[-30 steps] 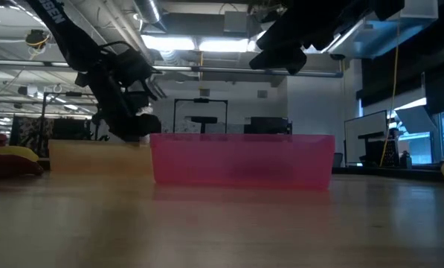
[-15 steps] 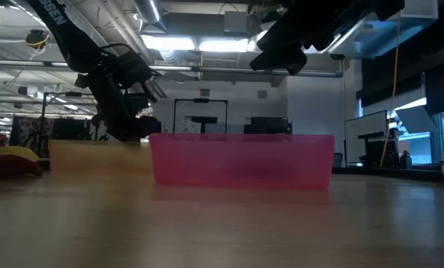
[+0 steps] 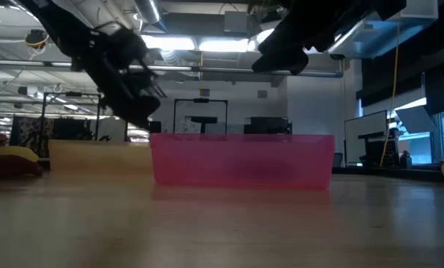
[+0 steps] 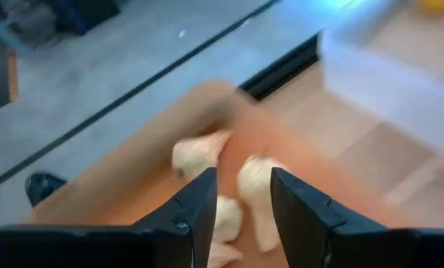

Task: Sort produce into baskets
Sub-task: Put the yellow lemon in the transparent bin

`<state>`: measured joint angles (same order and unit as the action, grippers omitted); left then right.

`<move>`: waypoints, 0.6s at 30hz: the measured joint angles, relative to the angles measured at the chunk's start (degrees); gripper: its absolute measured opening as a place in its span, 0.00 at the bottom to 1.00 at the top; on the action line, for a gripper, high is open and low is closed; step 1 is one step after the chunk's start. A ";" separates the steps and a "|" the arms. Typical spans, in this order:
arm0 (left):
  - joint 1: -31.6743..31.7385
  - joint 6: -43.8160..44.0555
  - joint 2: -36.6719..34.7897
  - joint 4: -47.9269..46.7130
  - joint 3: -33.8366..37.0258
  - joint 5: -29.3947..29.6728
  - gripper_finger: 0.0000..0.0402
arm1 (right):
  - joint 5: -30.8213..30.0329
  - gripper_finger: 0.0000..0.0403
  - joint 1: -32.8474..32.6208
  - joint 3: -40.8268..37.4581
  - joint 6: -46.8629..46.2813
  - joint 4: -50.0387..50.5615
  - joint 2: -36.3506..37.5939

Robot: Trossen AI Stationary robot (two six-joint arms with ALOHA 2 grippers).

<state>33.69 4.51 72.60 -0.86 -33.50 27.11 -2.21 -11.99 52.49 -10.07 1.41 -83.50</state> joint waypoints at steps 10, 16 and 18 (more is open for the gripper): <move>-8.70 4.88 -8.18 -0.09 0.00 0.00 0.31 | -14.21 0.57 0.13 0.02 -9.52 29.26 10.10; -13.04 7.18 -8.45 -0.03 0.00 0.00 0.31 | -24.66 0.57 2.11 0.04 -17.82 50.96 11.86; -14.22 7.17 -8.37 -0.37 0.00 0.00 0.31 | -23.86 0.57 4.09 0.04 -19.99 55.98 11.39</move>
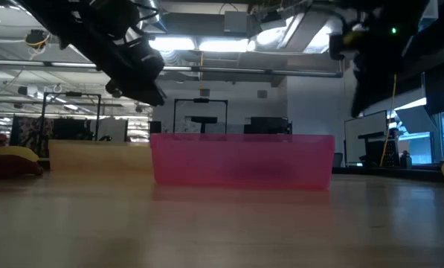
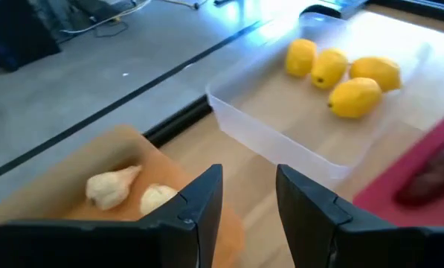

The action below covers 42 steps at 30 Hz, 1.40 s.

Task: Sort produce into baskets
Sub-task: Put the yellow lemon in the transparent bin

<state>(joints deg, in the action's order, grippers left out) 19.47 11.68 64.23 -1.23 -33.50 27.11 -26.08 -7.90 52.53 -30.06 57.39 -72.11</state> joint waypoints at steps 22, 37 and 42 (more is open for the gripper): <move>-4.88 -2.12 0.00 0.15 0.00 0.02 0.31 | 11.34 0.83 13.60 -0.66 -7.41 17.95 -1.14; -4.90 -2.06 0.02 0.13 0.00 0.02 0.31 | 16.71 0.76 14.78 -4.12 -13.52 22.26 -8.54; -4.88 -2.56 0.02 0.13 0.00 0.02 0.31 | 17.39 0.75 14.69 -6.90 -13.56 23.95 -12.02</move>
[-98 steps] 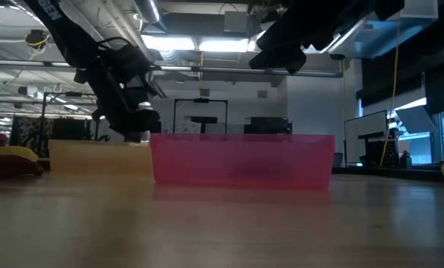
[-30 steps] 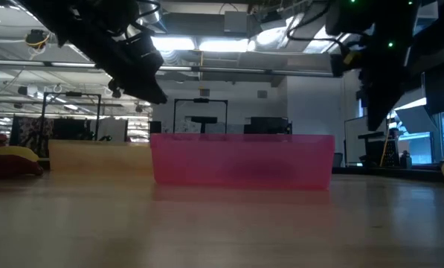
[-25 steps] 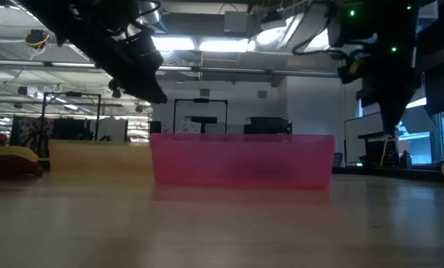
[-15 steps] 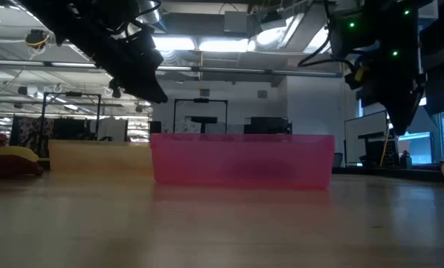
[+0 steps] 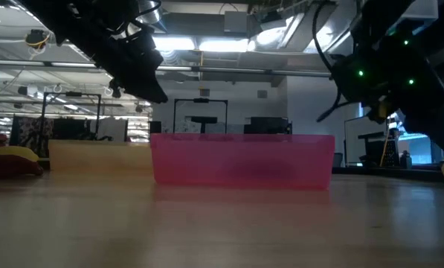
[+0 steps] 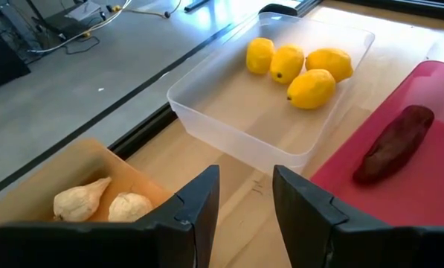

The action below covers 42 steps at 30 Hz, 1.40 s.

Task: Sort produce into baskets
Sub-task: Put the yellow lemon in the transparent bin

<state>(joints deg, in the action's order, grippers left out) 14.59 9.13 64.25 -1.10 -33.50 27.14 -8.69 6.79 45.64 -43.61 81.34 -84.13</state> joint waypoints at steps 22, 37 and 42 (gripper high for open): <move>0.00 -0.07 0.02 0.02 0.00 0.00 0.31 | 4.85 0.75 12.55 -0.08 13.55 -1.16 -9.56; 0.02 -0.70 0.02 0.04 0.00 0.00 0.31 | 14.80 0.75 18.51 -3.06 24.43 -10.22 -9.77; 0.02 -0.68 0.02 0.10 0.00 0.00 0.31 | 15.77 0.75 18.40 -5.10 24.39 -10.25 -9.78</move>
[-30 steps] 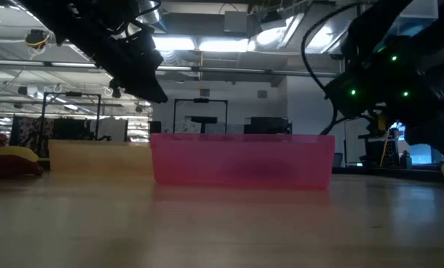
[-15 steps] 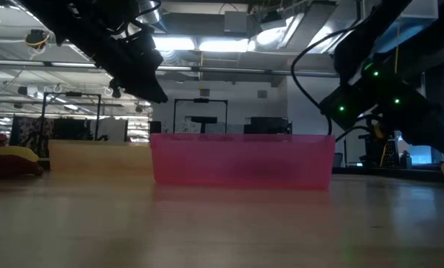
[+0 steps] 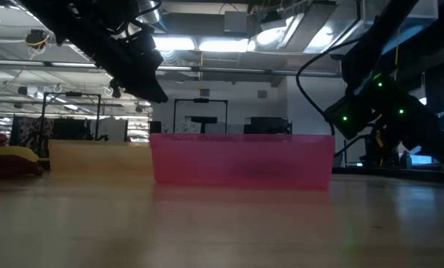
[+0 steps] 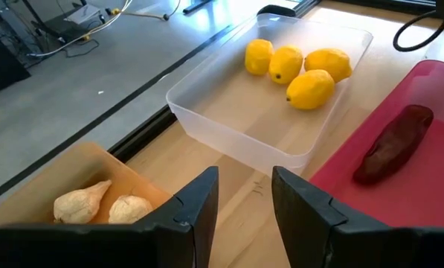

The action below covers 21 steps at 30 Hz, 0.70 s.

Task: Sort produce into baskets
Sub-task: Put the yellow lemon in the transparent bin

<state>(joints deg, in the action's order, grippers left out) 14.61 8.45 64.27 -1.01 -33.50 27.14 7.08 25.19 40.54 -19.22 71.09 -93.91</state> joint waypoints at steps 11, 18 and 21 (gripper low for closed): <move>0.02 0.04 0.00 0.45 0.00 0.00 0.31 | -0.78 0.58 -0.02 -0.24 0.25 -0.78 0.01; 0.04 0.01 0.00 0.45 0.00 0.00 0.31 | -2.22 0.45 -0.09 0.06 3.02 -0.34 0.56; 0.03 -0.07 0.00 0.45 0.00 0.00 0.31 | -2.57 0.46 -1.20 1.55 3.00 -0.11 2.26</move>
<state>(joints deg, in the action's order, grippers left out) 14.64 8.37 64.27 -0.56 -33.50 27.14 4.51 23.99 42.09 -16.23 70.98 -91.65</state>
